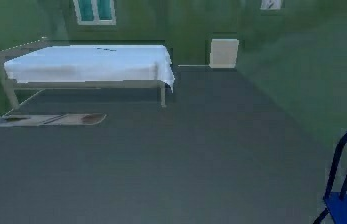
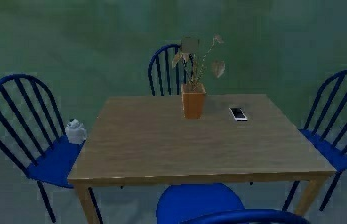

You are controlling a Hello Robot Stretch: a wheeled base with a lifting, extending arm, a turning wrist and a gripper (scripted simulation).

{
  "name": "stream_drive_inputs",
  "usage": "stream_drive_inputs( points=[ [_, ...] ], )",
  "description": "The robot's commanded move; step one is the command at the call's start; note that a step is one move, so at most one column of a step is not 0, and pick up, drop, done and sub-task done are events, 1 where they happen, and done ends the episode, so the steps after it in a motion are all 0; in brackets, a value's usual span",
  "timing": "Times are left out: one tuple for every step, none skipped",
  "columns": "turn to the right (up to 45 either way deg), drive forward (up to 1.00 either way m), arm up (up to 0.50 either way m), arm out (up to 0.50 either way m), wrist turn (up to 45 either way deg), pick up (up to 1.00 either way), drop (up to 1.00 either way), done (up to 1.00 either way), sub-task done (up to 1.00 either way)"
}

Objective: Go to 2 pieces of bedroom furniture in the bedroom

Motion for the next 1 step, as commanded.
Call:
stream_drive_inputs(
  points=[
    [0.0,1.0,0.0,0.0,0.0,0.0,0.0,0.0,0.0]
  ],
)
